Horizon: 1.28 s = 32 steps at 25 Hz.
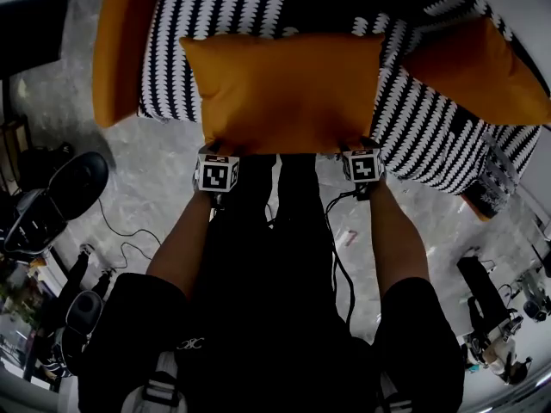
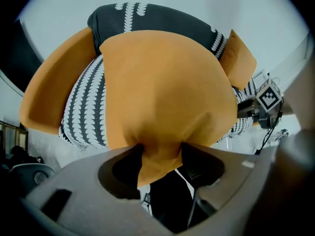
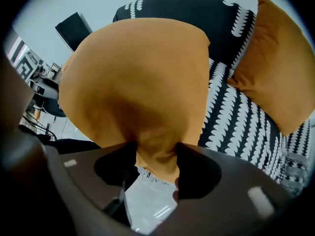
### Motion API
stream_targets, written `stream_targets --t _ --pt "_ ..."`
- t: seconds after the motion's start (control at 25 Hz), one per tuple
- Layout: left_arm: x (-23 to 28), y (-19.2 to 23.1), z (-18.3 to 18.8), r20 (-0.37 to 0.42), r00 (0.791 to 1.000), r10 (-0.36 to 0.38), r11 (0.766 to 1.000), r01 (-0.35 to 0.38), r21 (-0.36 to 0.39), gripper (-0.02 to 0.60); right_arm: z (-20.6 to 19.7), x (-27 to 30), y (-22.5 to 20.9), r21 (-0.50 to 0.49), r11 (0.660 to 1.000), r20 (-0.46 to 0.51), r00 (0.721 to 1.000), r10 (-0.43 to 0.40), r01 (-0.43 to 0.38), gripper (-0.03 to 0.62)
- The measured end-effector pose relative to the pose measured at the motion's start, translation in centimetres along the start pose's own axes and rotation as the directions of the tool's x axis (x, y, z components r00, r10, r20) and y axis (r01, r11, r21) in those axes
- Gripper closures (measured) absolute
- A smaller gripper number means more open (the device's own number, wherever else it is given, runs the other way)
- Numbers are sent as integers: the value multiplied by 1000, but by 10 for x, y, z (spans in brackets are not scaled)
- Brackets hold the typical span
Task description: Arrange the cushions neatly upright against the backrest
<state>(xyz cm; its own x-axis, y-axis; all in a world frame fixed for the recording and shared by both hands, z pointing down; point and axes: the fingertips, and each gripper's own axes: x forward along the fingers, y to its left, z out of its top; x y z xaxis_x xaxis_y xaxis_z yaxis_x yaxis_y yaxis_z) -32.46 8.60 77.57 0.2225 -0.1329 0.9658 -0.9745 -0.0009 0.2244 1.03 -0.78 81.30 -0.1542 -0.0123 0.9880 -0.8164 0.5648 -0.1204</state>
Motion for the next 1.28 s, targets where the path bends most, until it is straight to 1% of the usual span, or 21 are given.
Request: stream_targets --t 0.04,0.16,0.2,0.28,0.36,0.48,0.56,0.68,0.84,0.88,0.96,1.12,1.2,1.28 --pt "0 0 1 1 1000 -2 1000 2 -1 335 3 2 2 1 1000 4 1000 13 -13 337" --pt "2 8 6 18 1000 7 1000 -7 7 433 17 9 9 -8 1000 21 1000 23 -23 480" --pt "0 11 9 25 1000 17 1000 -18 18 467 21 8 12 -10 1000 29 999 22 -21 509" --pt "-9 13 16 42 998 41 998 -43 35 522 31 -1 16 1 1000 55 998 16 -16 548" --pt "-23 13 25 68 996 57 998 -59 25 552 39 -17 19 36 999 98 995 0 -3 563" --pt "-41 19 35 106 992 70 998 -70 -8 563 46 -39 24 115 993 170 985 -19 -1 571" --pt "-50 30 47 140 987 81 997 -77 -31 565 59 -49 29 143 990 219 976 -22 -10 571" --pt "-65 45 66 193 977 96 994 -85 -65 566 83 -66 36 129 991 286 958 -16 -22 572" --pt "-91 52 91 252 961 110 991 -87 -100 566 117 -104 36 126 990 370 929 5 -55 574" --pt "-98 55 98 266 957 114 991 -89 -103 566 124 -113 36 134 989 378 926 7 -62 574" --pt "-111 59 112 287 949 126 989 -96 -115 566 133 -125 38 154 985 370 929 15 -77 574" --pt "-143 62 134 312 936 164 978 -114 -173 566 139 -140 43 201 974 349 937 32 -108 574" --pt "-154 68 144 314 932 180 977 -132 -167 566 143 -146 48 225 969 336 942 24 -105 574" --pt "-161 74 150 301 935 186 979 -149 -140 566 148 -152 54 253 962 324 946 13 -100 574"
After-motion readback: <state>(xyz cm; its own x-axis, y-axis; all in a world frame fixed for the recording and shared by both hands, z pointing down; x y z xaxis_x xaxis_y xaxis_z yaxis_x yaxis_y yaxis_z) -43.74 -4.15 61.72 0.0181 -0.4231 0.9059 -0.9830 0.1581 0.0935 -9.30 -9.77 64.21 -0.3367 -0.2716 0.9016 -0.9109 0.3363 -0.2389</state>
